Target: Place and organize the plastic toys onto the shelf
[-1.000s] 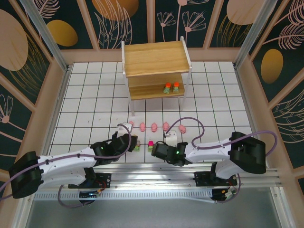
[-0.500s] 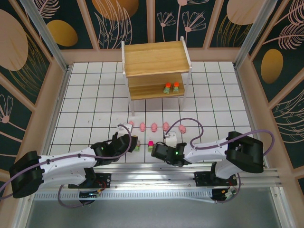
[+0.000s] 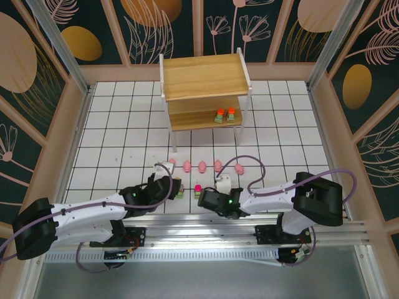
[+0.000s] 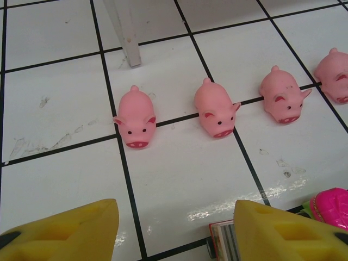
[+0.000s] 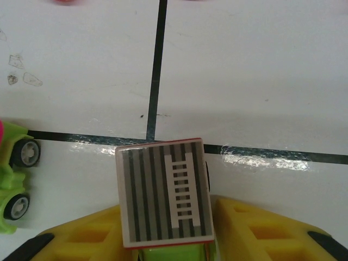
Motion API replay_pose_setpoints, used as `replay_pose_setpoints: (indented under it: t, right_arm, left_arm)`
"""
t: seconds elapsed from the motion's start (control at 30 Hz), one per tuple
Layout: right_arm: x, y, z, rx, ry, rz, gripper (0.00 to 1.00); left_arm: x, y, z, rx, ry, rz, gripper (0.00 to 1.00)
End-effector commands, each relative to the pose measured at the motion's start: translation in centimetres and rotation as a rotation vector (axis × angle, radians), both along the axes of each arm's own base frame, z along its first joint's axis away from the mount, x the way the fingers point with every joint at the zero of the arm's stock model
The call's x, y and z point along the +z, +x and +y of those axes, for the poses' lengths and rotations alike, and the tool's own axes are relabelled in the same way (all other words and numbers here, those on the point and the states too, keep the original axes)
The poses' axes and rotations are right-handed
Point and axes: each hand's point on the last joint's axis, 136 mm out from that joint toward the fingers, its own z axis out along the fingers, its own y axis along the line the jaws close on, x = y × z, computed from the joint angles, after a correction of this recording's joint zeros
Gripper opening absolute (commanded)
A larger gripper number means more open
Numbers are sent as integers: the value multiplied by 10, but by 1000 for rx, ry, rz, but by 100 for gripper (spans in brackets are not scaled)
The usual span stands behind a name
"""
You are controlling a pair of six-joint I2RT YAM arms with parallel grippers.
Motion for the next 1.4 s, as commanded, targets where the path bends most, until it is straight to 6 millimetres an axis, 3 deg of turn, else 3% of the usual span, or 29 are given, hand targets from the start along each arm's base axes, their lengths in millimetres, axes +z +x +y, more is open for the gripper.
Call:
replay_pose_setpoints:
  t: [0.0,0.3,0.8,1.37]
  right_arm:
    - [-11,-5,-14,-12,-61,14,42]
    - [-12,-5,-14,-15,-64,15,40]
    - [-3,-2,-15,-13,-61,-9,24]
    - [38,13,-6,-10,-43,-83,17]
  left_arm:
    - [-5,-1,1,-10,14,-2,58]
    - [-5,-1,0,-10,16,-2,58]
    - [-7,-2,-10,-65,16,5,59]
    - [5,-8,-18,-144,-48,-35,59]
